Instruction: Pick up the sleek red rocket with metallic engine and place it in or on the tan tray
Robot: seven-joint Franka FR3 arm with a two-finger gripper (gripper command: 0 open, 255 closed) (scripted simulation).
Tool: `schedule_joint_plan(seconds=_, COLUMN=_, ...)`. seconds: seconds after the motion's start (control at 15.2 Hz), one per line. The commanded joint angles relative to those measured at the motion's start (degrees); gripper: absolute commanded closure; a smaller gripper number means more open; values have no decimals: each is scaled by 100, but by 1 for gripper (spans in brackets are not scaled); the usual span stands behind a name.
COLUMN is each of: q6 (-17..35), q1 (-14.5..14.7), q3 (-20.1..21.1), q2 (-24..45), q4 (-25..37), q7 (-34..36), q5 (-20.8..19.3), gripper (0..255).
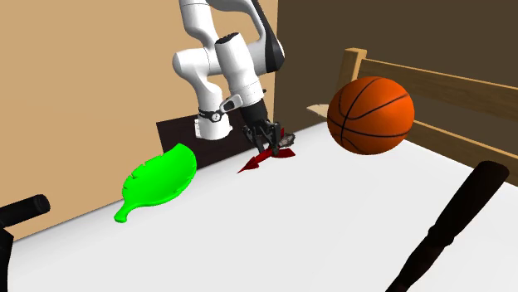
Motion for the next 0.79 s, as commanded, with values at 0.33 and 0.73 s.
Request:
schedule_joint_plan(seconds=0.33, q6=-184, q1=-115, q3=58, q2=-194, q4=-6, q7=230, q5=-253, gripper=255)
schedule_joint_plan(seconds=0.73, q6=-768, q1=-404, q3=194, q2=-733, q4=51, q7=741, q5=-804, gripper=255)
